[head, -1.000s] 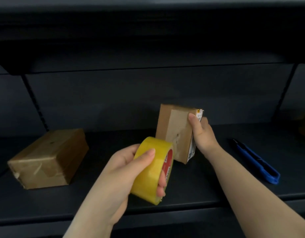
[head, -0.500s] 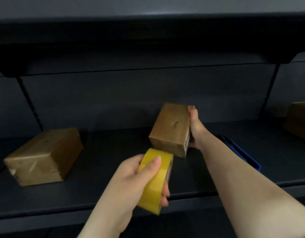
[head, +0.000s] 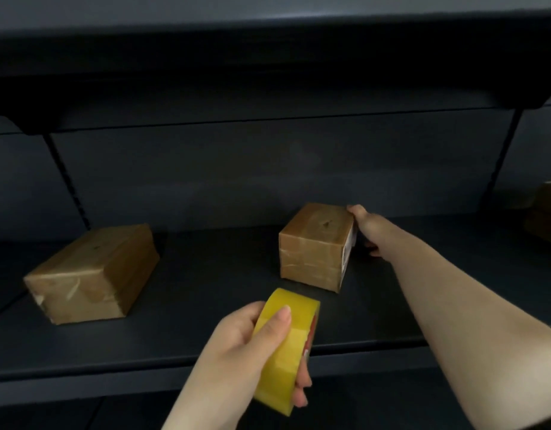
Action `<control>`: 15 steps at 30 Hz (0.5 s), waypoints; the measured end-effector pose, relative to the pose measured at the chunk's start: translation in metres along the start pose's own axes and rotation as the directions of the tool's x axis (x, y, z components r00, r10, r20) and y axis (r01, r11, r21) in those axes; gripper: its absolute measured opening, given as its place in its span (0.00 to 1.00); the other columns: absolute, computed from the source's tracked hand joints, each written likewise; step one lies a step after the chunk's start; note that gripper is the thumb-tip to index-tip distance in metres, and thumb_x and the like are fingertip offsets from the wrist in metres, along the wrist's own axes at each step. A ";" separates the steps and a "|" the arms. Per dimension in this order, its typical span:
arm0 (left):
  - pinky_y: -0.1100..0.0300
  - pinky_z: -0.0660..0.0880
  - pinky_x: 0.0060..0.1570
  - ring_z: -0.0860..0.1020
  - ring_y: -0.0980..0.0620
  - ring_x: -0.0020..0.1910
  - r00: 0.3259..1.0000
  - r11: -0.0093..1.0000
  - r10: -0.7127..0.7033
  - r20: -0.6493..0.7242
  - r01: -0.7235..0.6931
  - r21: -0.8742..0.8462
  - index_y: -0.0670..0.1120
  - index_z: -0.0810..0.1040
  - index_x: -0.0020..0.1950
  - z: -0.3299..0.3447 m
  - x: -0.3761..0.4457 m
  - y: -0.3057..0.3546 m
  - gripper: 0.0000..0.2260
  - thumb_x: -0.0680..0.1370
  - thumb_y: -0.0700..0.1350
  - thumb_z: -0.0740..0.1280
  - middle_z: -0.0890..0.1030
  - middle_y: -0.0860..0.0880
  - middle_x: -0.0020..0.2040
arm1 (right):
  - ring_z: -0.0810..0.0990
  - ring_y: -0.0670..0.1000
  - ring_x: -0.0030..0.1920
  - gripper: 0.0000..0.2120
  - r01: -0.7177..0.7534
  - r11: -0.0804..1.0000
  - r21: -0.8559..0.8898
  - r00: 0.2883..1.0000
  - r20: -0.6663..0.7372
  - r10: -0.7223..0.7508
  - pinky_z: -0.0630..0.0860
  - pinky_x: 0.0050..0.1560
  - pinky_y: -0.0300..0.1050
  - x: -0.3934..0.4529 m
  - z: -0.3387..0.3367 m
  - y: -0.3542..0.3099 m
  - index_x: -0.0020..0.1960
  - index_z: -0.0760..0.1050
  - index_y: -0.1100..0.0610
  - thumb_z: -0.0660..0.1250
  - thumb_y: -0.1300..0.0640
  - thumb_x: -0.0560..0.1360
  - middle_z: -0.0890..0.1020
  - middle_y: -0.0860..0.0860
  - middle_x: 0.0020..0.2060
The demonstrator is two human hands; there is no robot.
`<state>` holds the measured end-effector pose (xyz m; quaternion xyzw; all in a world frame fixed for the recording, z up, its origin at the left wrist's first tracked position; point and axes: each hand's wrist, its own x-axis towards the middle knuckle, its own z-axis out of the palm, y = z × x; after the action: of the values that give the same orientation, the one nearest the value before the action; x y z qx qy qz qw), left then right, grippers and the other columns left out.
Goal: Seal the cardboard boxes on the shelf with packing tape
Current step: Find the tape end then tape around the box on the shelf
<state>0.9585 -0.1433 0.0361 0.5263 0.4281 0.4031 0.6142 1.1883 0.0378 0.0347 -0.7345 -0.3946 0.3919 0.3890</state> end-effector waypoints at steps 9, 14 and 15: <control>0.64 0.77 0.26 0.81 0.50 0.25 0.999 1.000 0.016 0.036 -0.016 -0.002 0.50 0.83 0.37 -0.003 0.003 0.000 0.14 0.59 0.57 0.68 0.83 0.43 0.28 | 0.72 0.55 0.57 0.24 0.243 0.960 -0.139 0.957 -0.130 -0.261 0.66 0.63 0.51 -0.014 -0.005 -0.009 0.68 0.66 0.61 0.51 0.46 0.81 0.72 0.60 0.65; 0.64 0.77 0.26 0.81 0.51 0.25 0.998 0.998 0.066 0.015 -0.066 -0.005 0.55 0.83 0.38 -0.009 0.009 0.005 0.11 0.60 0.56 0.68 0.83 0.44 0.28 | 0.51 0.51 0.75 0.41 0.673 0.455 -0.584 0.729 0.416 -0.544 0.41 0.72 0.52 -0.041 0.012 -0.031 0.76 0.52 0.54 0.41 0.30 0.72 0.56 0.52 0.75; 0.63 0.78 0.27 0.80 0.50 0.24 0.996 0.996 0.088 0.016 -0.088 -0.009 0.55 0.83 0.39 -0.008 0.010 0.007 0.12 0.60 0.57 0.68 0.82 0.44 0.26 | 0.48 0.51 0.75 0.45 0.641 0.376 -0.669 0.757 0.469 -0.456 0.41 0.72 0.54 -0.040 0.017 -0.030 0.76 0.48 0.54 0.40 0.27 0.69 0.52 0.51 0.76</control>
<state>0.9540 -0.1302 0.0417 0.5453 0.3977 0.4271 0.6018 1.1494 0.0181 0.0648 -0.6071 -0.7852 0.0920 0.0807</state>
